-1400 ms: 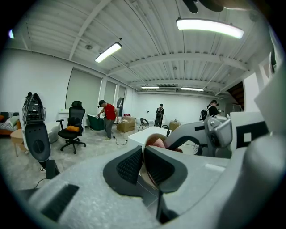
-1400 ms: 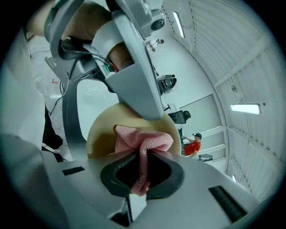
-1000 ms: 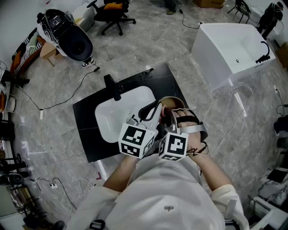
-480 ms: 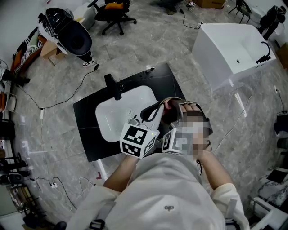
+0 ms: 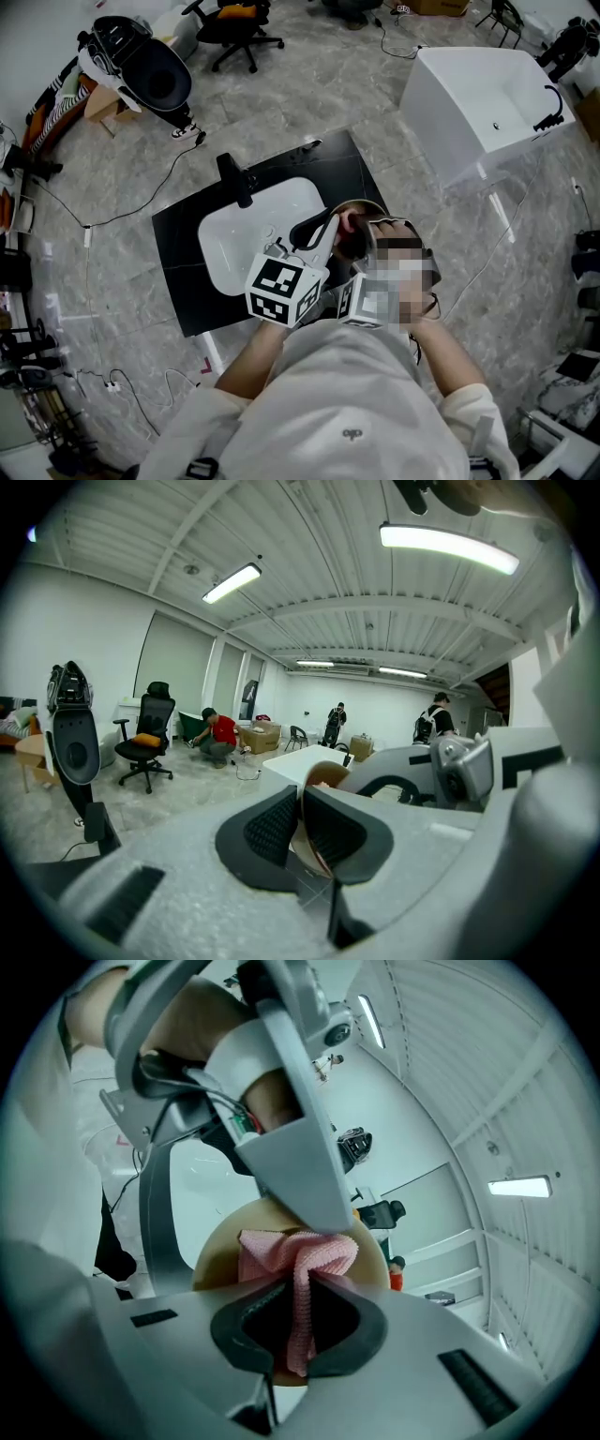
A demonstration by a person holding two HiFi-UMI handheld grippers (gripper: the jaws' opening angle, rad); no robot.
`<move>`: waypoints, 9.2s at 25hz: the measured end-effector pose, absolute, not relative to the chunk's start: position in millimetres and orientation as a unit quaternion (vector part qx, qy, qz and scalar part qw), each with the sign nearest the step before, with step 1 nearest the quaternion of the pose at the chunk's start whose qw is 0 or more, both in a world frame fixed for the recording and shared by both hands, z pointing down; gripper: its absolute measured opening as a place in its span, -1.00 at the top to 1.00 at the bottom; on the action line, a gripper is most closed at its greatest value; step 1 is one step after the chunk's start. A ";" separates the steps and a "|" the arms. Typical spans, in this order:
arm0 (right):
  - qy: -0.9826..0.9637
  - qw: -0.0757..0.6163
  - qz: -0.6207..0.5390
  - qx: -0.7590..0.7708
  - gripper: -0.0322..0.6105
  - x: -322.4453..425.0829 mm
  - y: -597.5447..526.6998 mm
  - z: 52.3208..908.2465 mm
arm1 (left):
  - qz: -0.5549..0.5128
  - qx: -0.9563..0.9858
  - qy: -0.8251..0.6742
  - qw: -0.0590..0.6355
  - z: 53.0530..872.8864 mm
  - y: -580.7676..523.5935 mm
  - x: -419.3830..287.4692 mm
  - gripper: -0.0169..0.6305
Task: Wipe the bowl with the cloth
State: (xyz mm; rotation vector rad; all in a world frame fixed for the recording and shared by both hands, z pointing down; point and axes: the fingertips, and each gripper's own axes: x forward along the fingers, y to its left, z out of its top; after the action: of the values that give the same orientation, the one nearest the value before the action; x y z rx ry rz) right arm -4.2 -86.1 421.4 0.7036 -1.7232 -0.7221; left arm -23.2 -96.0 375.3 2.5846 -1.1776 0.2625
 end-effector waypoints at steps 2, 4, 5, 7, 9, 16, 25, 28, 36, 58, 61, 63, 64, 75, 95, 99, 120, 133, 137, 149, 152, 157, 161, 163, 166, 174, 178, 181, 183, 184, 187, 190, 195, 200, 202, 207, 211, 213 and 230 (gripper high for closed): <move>-0.734 0.543 -0.296 0.281 0.85 -9.0 -79.4 428.7 | 0.091 0.895 -0.411 0.145 376.3 -96.2 -25.9 0.87; -0.738 0.543 -0.294 0.272 0.85 -12.4 -75.4 432.8 | 0.091 0.895 -0.412 0.146 377.1 -95.9 -27.3 0.87; -0.738 0.543 -0.295 0.271 0.85 -13.6 -74.6 433.7 | 0.089 0.896 -0.411 0.147 377.1 -95.4 -27.5 0.87; -0.739 0.540 -0.297 0.272 0.85 -15.1 -75.3 432.5 | 0.083 0.898 -0.405 0.150 375.8 -93.9 -26.9 0.87; -0.740 0.535 -0.299 0.277 0.85 -14.8 -77.9 428.3 | 0.076 0.900 -0.400 0.155 373.8 -92.7 -26.1 0.86; -0.732 0.511 -0.327 0.310 0.85 -16.7 -91.8 403.4 | 0.081 0.900 -0.399 0.159 377.2 -90.2 -22.4 0.87; -0.701 0.501 -0.372 0.345 0.85 -11.5 -97.2 385.9 | 0.079 0.892 -0.409 0.173 382.6 -95.2 -33.0 0.87; -0.695 0.501 -0.373 0.357 0.85 -5.2 -99.0 381.8 | 0.084 0.889 -0.417 0.171 384.0 -97.8 -36.9 0.87; -0.688 0.522 -0.364 0.349 0.85 5.5 -97.2 391.2 | 0.088 0.887 -0.427 0.149 377.3 -99.8 -37.8 0.87; -0.748 0.522 -0.292 0.289 0.85 -19.2 -68.0 430.1 | 0.088 0.893 -0.425 0.124 372.9 -94.1 -35.4 0.87; -0.780 0.497 -0.252 0.284 0.85 -28.4 -60.0 425.4 | 0.088 0.891 -0.429 0.121 376.5 -94.9 -36.2 0.87; -0.810 0.470 -0.213 0.281 0.85 -38.7 -52.7 419.7 | 0.088 0.890 -0.430 0.123 379.2 -95.1 -37.3 0.87; -0.822 0.457 -0.194 0.281 0.85 -42.7 -49.9 416.7 | 0.087 0.890 -0.431 0.123 380.0 -95.0 -38.1 0.87; -0.829 0.456 -0.180 0.269 0.85 -38.7 -44.4 414.8 | 0.079 0.884 -0.442 0.129 380.6 -99.0 -44.1 0.87; -0.756 0.504 -0.282 0.307 0.85 7.7 -81.4 391.7 | 0.091 0.893 -0.427 0.111 373.9 -95.0 -35.6 0.87; -0.751 0.491 -0.300 0.324 0.85 5.5 -89.8 375.4 | 0.102 0.898 -0.414 0.106 374.4 -93.5 -28.4 0.87; -0.748 0.492 -0.289 0.339 0.85 11.2 -91.0 380.0 | 0.106 0.893 -0.423 0.108 380.1 -97.1 -32.8 0.87; -0.749 0.492 -0.261 0.360 0.85 25.0 -94.1 382.4 | 0.112 0.892 -0.424 0.109 383.1 -99.7 -33.9 0.87; -0.743 0.493 -0.279 0.357 0.85 14.3 -95.2 382.5 | 0.113 0.897 -0.413 0.109 382.6 -96.0 -28.1 0.87; -0.723 0.512 -0.320 0.335 0.85 4.4 -94.7 398.5 | 0.099 0.906 -0.393 0.120 375.8 -91.6 -14.9 0.87; -0.705 0.524 -0.336 0.339 0.85 8.1 -96.6 405.4 | 0.102 0.907 -0.392 0.118 374.8 -91.1 -12.3 0.87; -0.691 0.547 -0.335 0.334 0.85 13.8 -96.3 416.2 | 0.104 0.905 -0.396 0.112 374.2 -90.1 -13.5 0.87; -0.694 0.566 -0.312 0.319 0.85 19.2 -89.4 423.9 | 0.104 0.904 -0.398 0.116 375.2 -90.2 -14.1 0.87; -0.703 0.576 -0.287 0.303 0.85 16.9 -81.4 431.8 | 0.105 0.904 -0.397 0.117 376.6 -89.9 -15.2 0.87; -0.728 0.579 -0.248 0.272 0.85 7.9 -67.6 440.5 | 0.107 0.904 -0.397 0.117 378.9 -89.7 -14.9 0.87; -0.757 0.537 -0.264 0.263 0.85 -13.9 -61.9 439.2 | 0.106 0.905 -0.392 0.123 381.7 -89.3 -10.5 0.87; -0.755 0.531 -0.270 0.274 0.85 -9.8 -66.5 433.4 | 0.107 0.907 -0.387 0.125 381.5 -84.7 -8.5 0.87; -0.740 0.528 -0.288 0.300 0.85 -2.5 -78.5 424.1 | 0.108 0.908 -0.385 0.126 382.6 -82.7 -8.1 0.87; -0.722 0.532 -0.310 0.316 0.85 3.4 -88.7 417.8 | 0.108 0.907 -0.388 0.127 383.0 -84.6 -10.5 0.87; -0.714 0.534 -0.320 0.320 0.85 5.2 -91.9 416.0 | 0.107 0.906 -0.389 0.127 383.1 -86.0 -12.6 0.87; -0.707 0.535 -0.330 0.325 0.85 6.3 -92.3 416.4 | 0.108 0.905 -0.391 0.127 382.7 -87.9 -16.3 0.87; -0.711 0.540 -0.322 0.316 0.85 6.1 -86.3 421.4 | 0.113 0.904 -0.391 0.128 383.3 -86.3 -15.5 0.87; -0.749 0.537 -0.270 0.278 0.85 0.2 -65.3 441.9 | 0.116 0.902 -0.395 0.130 387.7 -86.7 -16.8 0.87; -0.815 0.493 -0.180 0.244 0.85 -10.1 -38.1 452.6 | 0.137 0.901 -0.393 0.123 400.5 -80.9 -16.1 0.87; -0.845 0.459 -0.129 0.242 0.85 -8.2 -33.6 445.5 | 0.140 0.898 -0.395 0.133 406.7 -81.0 -15.8 0.87; -0.886 0.342 -0.037 0.312 0.85 13.6 -47.6 409.7 | 0.140 0.892 -0.401 0.155 417.8 -85.3 -19.7 0.87; -0.903 0.217 0.042 0.368 0.85 36.3 -61.8 381.5 | 0.139 0.888 -0.402 0.175 429.6 -91.7 -23.6 0.87; -0.907 0.156 0.076 0.384 0.85 51.8 -66.4 366.6 | 0.140 0.885 -0.403 0.185 435.3 -94.9 -24.4 0.87; -0.850 0.045 0.193 0.488 0.85 172.5 -74.5 375.0 | 0.168 0.864 -0.406 0.245 517.5 -138.7 -5.9 0.87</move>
State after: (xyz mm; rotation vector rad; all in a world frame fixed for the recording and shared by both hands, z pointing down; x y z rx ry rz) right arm 172.5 -74.5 375.0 1.4919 -2.5971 0.5896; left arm -5.9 -138.7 517.5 2.3591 -1.1086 0.4599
